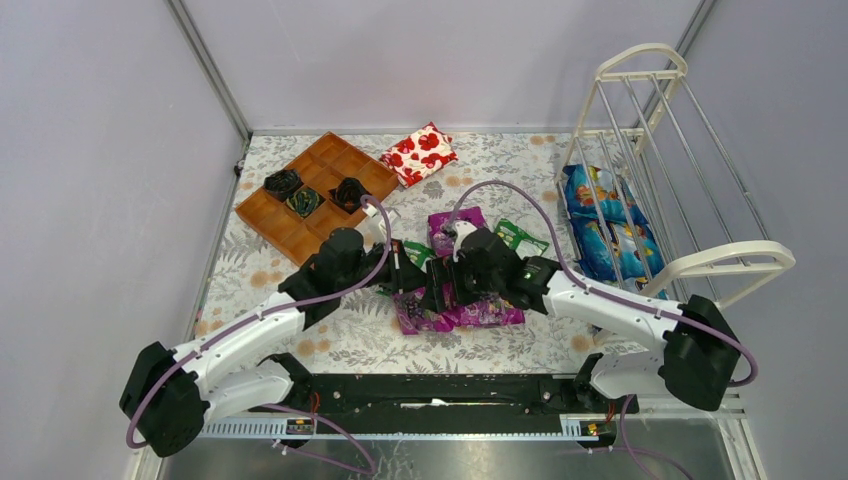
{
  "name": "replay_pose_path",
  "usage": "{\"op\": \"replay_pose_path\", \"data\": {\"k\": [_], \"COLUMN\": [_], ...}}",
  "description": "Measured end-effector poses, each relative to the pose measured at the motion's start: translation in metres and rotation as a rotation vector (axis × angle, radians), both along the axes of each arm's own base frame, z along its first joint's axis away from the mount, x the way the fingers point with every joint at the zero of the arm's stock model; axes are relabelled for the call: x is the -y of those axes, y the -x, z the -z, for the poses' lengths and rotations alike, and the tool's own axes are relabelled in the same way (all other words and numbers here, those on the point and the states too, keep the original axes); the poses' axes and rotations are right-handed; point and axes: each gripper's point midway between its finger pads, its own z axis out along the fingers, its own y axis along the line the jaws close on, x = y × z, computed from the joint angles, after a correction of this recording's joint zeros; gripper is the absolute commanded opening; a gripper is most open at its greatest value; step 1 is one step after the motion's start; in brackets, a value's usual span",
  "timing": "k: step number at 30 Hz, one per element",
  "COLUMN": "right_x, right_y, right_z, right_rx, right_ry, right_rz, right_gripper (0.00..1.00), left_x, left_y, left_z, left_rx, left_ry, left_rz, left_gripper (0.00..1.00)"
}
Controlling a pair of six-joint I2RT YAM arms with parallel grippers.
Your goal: Place and organize the candy bags onto the shelf
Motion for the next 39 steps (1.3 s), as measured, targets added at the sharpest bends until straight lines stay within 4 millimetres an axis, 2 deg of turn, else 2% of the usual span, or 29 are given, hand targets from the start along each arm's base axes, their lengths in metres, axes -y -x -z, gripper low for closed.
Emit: {"op": "replay_pose_path", "data": {"k": [7,9,13,18,29,35,39], "right_x": [-0.012,-0.015,-0.020,-0.022,-0.035,-0.044,-0.044], "right_y": [-0.008,-0.009,-0.012,-0.012,-0.010,0.000,0.002], "right_z": [0.021,0.025,0.023,0.022,0.025,0.021,0.019], "right_rx": [0.096,0.131,0.184,0.229,0.261,0.234,0.231], "right_ry": [-0.096,-0.144,-0.195,-0.259,-0.347,-0.402,-0.413], "right_rz": [-0.031,-0.040,-0.052,-0.057,-0.102,-0.163,-0.165], "right_gripper": [0.99,0.95,0.93,1.00,1.00,1.00,0.97], "left_x": [0.001,0.001,0.001,-0.001,-0.003,-0.005,-0.006], "left_y": [-0.001,0.000,-0.002,-0.003,-0.002,-0.002,-0.003], "left_z": [0.001,0.002,0.001,0.000,-0.002,-0.010,-0.012], "left_rx": [-0.002,-0.002,0.001,0.005,-0.046,-0.029,-0.026], "left_ry": [0.020,0.019,0.026,0.042,0.096,0.115,0.119], "left_rz": [-0.006,-0.006,-0.012,-0.038,-0.085,-0.089,-0.092], "left_gripper": [0.00,0.00,0.00,0.00,0.00,0.00,0.00]}}
